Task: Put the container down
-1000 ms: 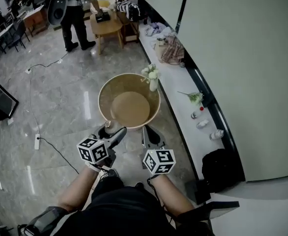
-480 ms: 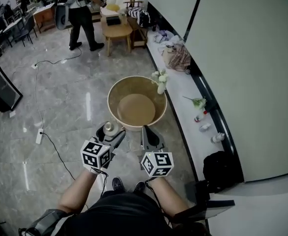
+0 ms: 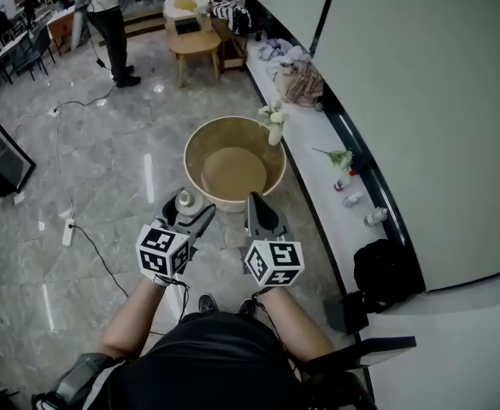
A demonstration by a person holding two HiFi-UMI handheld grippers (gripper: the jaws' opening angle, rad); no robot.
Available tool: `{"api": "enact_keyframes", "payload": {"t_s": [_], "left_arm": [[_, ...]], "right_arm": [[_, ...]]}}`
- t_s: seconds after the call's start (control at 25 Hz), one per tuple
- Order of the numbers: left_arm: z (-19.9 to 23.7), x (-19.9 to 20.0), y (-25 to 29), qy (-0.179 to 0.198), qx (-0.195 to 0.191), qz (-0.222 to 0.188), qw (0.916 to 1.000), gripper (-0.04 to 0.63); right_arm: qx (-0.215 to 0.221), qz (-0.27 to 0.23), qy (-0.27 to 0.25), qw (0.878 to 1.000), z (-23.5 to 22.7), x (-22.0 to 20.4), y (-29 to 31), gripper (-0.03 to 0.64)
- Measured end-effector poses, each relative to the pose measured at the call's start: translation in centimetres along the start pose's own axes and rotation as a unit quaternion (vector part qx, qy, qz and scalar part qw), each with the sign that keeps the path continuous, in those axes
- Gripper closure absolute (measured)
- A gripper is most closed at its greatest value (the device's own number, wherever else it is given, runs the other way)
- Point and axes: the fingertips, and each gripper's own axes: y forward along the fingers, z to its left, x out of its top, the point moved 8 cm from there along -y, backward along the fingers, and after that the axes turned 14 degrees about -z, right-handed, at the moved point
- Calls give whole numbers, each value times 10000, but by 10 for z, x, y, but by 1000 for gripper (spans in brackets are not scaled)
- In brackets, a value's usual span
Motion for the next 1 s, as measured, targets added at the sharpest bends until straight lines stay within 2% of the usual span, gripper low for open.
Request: {"api": "enact_keyframes", "payload": {"t_s": [0.12, 0.4, 0.64, 1.0], "left_arm": [[3, 2, -6, -136, -145, -51, 9998, 256], [23, 0, -15, 100, -322, -41, 9994, 256], [42, 2, -22, -4, -374, -77, 9993, 256], [49, -1, 4, -7, -440, -54, 9990, 256]], "right_arm": [[-44, 37, 87, 9999, 7, -2, 0, 609], [-54, 14, -62, 10000, 31, -11, 8, 609], [-34, -1, -275, 9996, 53, -15, 14, 609], [-99, 18, -369, 9993, 33, -19, 32, 609]]}}
